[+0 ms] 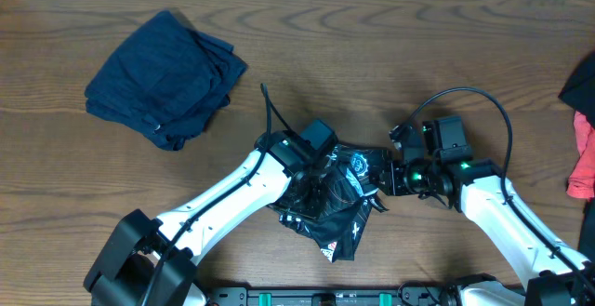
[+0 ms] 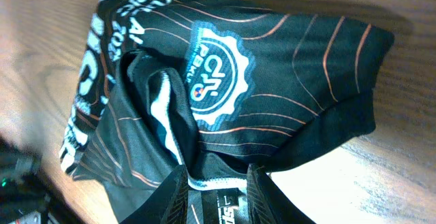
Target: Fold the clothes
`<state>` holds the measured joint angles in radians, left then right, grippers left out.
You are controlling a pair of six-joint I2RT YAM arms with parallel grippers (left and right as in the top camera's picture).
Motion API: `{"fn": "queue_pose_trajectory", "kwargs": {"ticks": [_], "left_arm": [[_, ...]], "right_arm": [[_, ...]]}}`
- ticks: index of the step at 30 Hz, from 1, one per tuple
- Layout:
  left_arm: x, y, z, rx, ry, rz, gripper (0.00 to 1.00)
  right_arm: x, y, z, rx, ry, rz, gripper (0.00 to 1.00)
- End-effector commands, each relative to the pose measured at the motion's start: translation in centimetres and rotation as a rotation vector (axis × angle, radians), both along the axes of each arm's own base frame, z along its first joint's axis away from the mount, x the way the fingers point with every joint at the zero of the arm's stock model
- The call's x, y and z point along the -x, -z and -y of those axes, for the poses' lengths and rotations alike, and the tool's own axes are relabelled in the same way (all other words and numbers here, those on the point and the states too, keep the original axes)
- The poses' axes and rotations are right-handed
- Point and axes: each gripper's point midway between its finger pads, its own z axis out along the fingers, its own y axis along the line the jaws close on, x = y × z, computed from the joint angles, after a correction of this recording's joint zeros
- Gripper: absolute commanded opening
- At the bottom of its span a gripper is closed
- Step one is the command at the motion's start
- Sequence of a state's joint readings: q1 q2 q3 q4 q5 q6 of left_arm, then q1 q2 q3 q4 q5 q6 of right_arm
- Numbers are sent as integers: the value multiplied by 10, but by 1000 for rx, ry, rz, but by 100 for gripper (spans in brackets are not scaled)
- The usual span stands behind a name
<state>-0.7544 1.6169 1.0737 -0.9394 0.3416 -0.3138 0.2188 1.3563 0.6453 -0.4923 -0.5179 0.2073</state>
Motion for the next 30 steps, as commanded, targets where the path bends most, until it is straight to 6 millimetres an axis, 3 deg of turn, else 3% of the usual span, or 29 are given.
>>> {"fn": "queue_pose_trajectory", "kwargs": {"ticks": [1, 4, 7, 10, 15, 19, 25, 27, 30], "left_arm": [[11, -3, 0, 13, 12, -57, 12], [19, -7, -1, 19, 24, -95, 12], [16, -11, 1, 30, 42, -82, 17], [10, -18, 4, 52, 42, -56, 24], [-11, -35, 2, 95, -8, -1, 38], [-25, -50, -11, 122, -72, 37, 43], [-42, -72, -33, 166, -144, 113, 49], [-46, -79, -39, 181, -168, 139, 52], [-51, -86, -46, 193, -198, 165, 57]], "right_arm": [[1, 4, 4, 46, 88, -35, 31], [9, 8, -1, 16, 164, -121, 36], [15, -4, -24, -99, 86, -132, 37], [9, -19, -45, -169, -95, 22, 39], [-19, -30, -52, -139, -142, 218, 44], [-26, -18, -45, -64, -115, 231, 43], [-18, 10, -57, -53, -156, 153, 41], [-12, 17, -68, -82, -194, 130, 34], [-10, 18, -74, -95, -212, 127, 11]]}}
